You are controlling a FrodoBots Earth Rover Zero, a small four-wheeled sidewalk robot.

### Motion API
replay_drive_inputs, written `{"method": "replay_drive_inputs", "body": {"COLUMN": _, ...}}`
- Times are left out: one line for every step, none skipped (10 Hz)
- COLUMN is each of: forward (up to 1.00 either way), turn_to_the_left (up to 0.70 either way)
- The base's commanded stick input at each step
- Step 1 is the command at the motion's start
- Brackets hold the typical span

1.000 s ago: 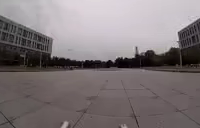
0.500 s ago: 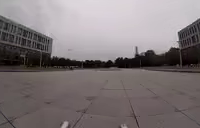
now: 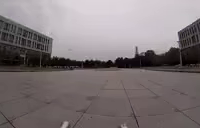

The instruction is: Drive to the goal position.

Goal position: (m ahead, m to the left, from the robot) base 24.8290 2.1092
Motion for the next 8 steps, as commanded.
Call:
{"method": "replay_drive_inputs", "body": {"forward": 0.05, "turn_to_the_left": 0.0}}
{"method": "replay_drive_inputs", "body": {"forward": 0.05, "turn_to_the_left": 0.0}}
{"method": "replay_drive_inputs", "body": {"forward": 0.05, "turn_to_the_left": 0.0}}
{"method": "replay_drive_inputs", "body": {"forward": 0.05, "turn_to_the_left": 0.0}}
{"method": "replay_drive_inputs", "body": {"forward": 0.05, "turn_to_the_left": 0.0}}
{"method": "replay_drive_inputs", "body": {"forward": 0.05, "turn_to_the_left": 0.0}}
{"method": "replay_drive_inputs", "body": {"forward": 0.04, "turn_to_the_left": 0.0}}
{"method": "replay_drive_inputs", "body": {"forward": 0.04, "turn_to_the_left": 0.0}}
